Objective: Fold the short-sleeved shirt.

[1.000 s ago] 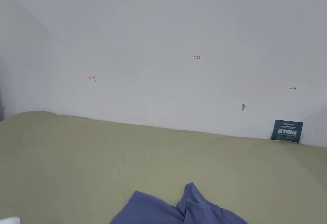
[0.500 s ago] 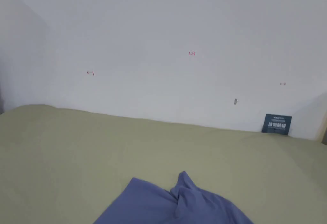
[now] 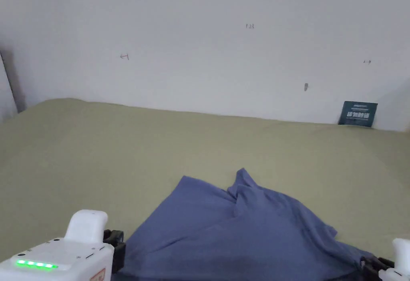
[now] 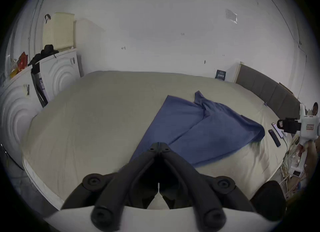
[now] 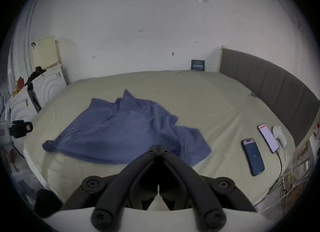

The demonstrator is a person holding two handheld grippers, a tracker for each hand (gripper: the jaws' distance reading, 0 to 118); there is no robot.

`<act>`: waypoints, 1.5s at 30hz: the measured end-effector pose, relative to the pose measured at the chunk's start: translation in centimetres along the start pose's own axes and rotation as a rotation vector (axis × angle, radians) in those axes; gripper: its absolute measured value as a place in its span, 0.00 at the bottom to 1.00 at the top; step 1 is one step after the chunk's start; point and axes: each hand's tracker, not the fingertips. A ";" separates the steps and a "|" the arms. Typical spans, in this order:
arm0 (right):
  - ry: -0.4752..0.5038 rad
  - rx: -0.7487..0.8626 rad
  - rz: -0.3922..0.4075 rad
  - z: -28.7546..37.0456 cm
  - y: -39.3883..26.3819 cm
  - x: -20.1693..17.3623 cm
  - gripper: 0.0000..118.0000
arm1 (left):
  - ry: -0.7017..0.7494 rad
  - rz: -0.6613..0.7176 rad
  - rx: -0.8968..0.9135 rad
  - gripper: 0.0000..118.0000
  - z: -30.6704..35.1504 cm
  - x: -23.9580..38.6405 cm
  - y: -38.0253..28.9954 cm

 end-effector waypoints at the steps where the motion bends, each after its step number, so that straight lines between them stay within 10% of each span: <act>1: -0.001 -0.014 0.016 -0.1 -0.6 -0.3 0.00 | -0.004 0.013 -0.017 0.00 -0.2 -0.9 -0.9; 10: 0.024 -0.068 0.021 -1.1 -2.2 0.0 0.00 | -0.035 0.196 -0.278 0.05 -4.2 -9.3 -1.7; 11: 0.024 -0.072 0.024 -1.2 -2.3 0.0 0.00 | -0.033 0.193 -0.315 0.23 -4.9 -9.8 -1.5; 13: 0.029 -0.085 0.032 -1.5 -2.5 0.1 0.00 | 0.025 0.187 -0.337 0.92 -6.4 -10.0 -1.1; 14: 0.031 -0.091 0.035 -2.1 -2.3 0.2 0.00 | 0.010 0.183 -0.342 0.98 -7.4 -10.3 -1.2; 19: 0.036 -0.112 0.038 -1.9 -2.2 -0.4 0.00 | -0.007 0.226 -0.397 0.85 -10.4 -10.3 -2.2; 22: 0.031 -0.125 0.041 -3.0 -2.1 -0.1 0.00 | 0.012 0.211 -0.483 0.32 -12.3 -10.0 -4.0; 26: 0.044 -0.143 0.039 -4.3 -1.7 0.0 0.00 | 0.027 0.181 -0.374 0.04 -11.8 -9.1 -4.9; 41: 0.235 -0.302 0.314 -28.3 19.1 -4.4 0.00 | -0.007 0.143 -0.395 0.04 -11.0 -7.1 -4.4; 42: 0.256 -0.346 0.319 -30.4 19.7 -4.7 0.03 | 0.000 0.143 -0.398 0.04 -11.0 -7.0 -4.4; 45: 0.203 -0.560 0.456 -35.7 19.6 -6.0 0.95 | -0.003 0.144 -0.404 0.04 -11.3 -7.4 -4.4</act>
